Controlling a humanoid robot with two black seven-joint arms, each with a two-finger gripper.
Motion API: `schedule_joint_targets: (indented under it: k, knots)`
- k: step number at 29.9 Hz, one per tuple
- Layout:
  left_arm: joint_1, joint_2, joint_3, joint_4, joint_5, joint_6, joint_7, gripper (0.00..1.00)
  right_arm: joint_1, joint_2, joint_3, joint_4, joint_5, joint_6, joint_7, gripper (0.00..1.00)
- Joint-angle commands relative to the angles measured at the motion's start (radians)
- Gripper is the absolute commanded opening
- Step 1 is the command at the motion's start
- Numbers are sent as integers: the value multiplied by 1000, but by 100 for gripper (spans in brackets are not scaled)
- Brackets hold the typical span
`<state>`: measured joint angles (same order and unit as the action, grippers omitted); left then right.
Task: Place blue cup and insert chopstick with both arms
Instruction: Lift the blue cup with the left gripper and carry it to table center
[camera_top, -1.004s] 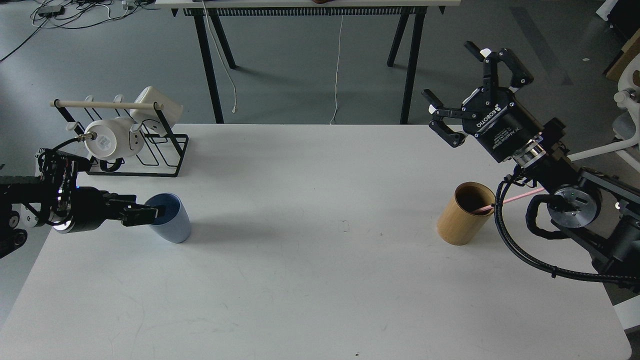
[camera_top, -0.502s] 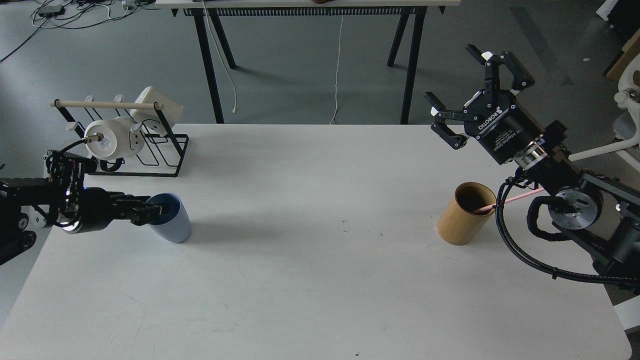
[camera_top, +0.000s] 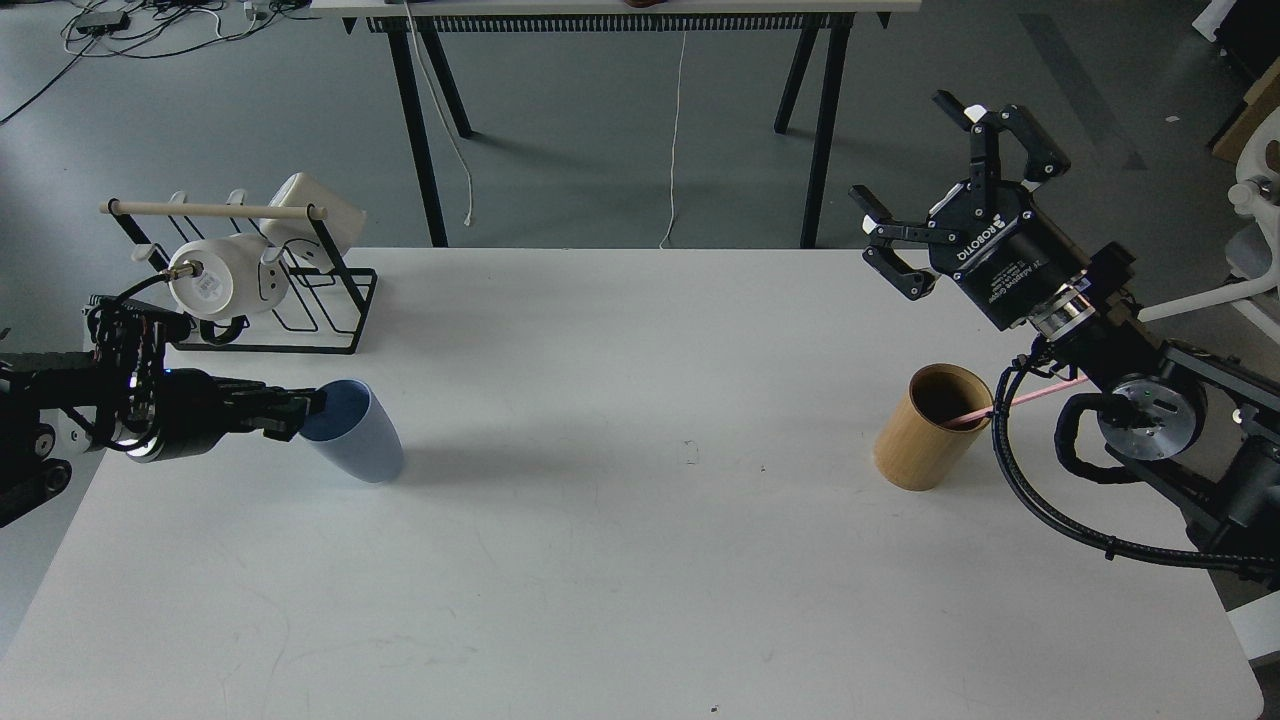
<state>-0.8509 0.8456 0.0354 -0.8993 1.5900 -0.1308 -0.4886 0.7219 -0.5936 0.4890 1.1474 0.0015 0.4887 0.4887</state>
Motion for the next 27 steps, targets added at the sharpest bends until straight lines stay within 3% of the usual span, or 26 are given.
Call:
schedule_joint_targets:
  k: [1, 6, 12, 15, 19, 23, 27]
  knots:
    - [-7, 20, -12, -59, -31, 10, 0, 0, 1, -14, 39, 3, 3, 0, 0, 98]
    - [-78, 47, -32, -196, -123, -3, 0, 0, 1, -75, 138, 2, 3, 0, 0, 98]
    - [-233, -135, -22, -199, -173, -102, 0, 0, -1, -204, 171, 2, 40, 0, 0, 98]
    - [-290, -253, 7, -110, -170, -118, 0, 0, -27, -265, 172, -2, 95, 0, 0, 98]
    - [-367, -436, 156, 61, -165, -125, 0, 0, -44, -350, 174, -89, 121, 0, 0, 98]
    - [-378, -604, 274, 216, -160, -113, 0, 0, -82, -371, 175, -213, 153, 0, 0, 98]
    - [-378, -695, 348, 298, -157, -96, 0, 0, -133, -377, 175, -275, 178, 0, 0, 98]
